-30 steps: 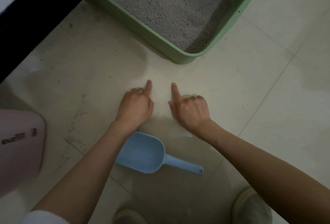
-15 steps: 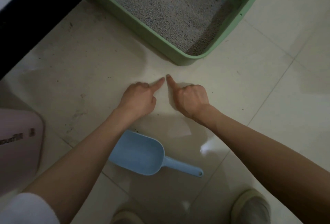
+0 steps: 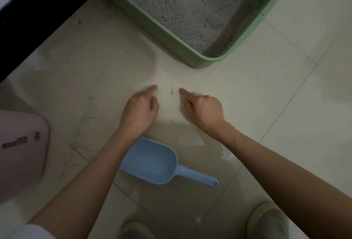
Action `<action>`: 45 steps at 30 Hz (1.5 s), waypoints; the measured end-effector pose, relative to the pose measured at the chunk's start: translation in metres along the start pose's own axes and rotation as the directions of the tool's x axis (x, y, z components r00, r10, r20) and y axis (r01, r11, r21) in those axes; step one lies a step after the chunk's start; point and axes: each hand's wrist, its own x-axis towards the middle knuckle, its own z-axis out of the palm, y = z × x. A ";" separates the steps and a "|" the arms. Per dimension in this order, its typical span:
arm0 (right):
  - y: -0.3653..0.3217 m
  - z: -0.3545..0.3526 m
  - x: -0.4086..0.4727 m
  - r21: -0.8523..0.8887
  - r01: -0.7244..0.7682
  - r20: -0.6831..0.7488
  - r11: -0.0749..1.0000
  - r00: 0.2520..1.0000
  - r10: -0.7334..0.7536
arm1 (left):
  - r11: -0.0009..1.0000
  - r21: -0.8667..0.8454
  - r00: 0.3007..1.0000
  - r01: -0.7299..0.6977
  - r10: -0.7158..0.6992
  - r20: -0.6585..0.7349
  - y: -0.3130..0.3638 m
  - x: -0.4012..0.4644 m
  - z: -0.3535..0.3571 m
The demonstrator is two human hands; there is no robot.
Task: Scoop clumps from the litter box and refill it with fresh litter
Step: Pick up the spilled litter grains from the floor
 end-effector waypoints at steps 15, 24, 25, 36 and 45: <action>-0.007 0.008 -0.020 -0.010 0.080 -0.129 0.997 0.988 -0.080 | 0.998 0.012 0.997 -0.059 0.059 0.042 0.011 0.000 0.016; 0.002 -0.008 -0.031 0.207 -0.163 -0.019 0.965 0.985 0.171 | 0.926 -0.184 0.943 0.329 -0.331 0.021 0.028 0.032 0.016; 0.003 -0.007 -0.029 0.220 -0.191 -0.009 0.957 0.980 0.198 | 0.913 -0.166 0.928 0.372 -0.368 0.051 0.029 0.036 0.014; 0.014 -0.013 -0.024 0.276 -0.278 0.013 0.920 0.958 0.285 | 0.891 -0.003 0.874 0.454 -0.445 0.195 0.039 0.066 0.011; 0.004 -0.007 -0.004 0.278 -0.168 -0.018 0.946 0.984 0.179 | 0.658 -0.631 0.907 0.412 -0.362 0.215 0.018 0.012 -0.016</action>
